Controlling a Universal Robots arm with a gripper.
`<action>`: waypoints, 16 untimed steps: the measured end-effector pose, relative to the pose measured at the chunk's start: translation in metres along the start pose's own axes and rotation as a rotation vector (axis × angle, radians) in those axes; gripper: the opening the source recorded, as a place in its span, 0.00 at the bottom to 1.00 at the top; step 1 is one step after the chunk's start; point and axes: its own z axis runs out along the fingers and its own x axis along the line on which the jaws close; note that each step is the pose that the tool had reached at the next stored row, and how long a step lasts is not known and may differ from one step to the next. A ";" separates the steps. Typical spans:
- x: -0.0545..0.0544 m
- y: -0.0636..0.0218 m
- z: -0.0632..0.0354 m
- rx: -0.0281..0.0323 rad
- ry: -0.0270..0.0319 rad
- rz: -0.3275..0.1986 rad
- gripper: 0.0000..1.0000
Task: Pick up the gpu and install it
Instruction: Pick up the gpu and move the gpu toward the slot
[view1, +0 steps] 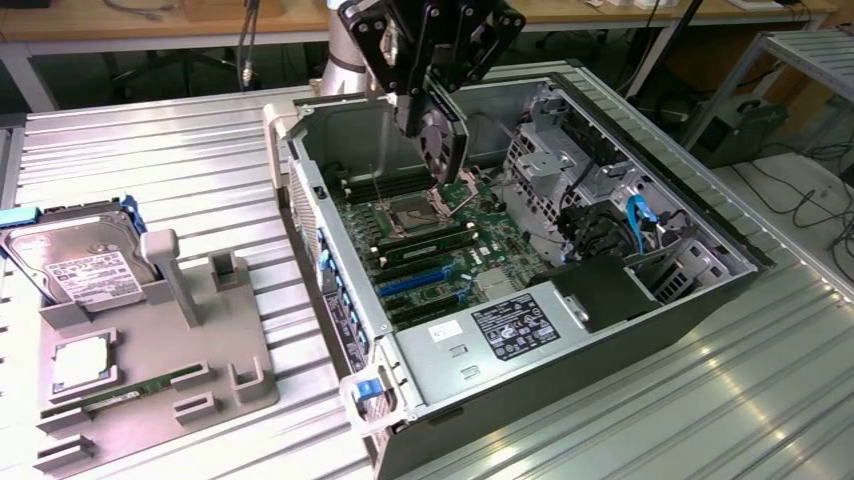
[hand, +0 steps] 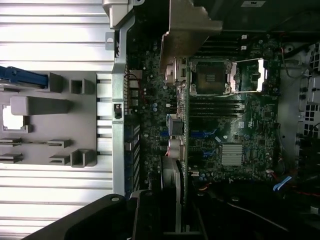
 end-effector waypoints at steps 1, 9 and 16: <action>-0.002 0.0000 0.0002 -0.0001 0.0000 0.000 0.28; -0.007 -0.0001 0.0013 -0.0044 0.0000 0.000 0.28; -0.014 -0.0002 0.0018 -0.0054 -0.0002 0.000 0.28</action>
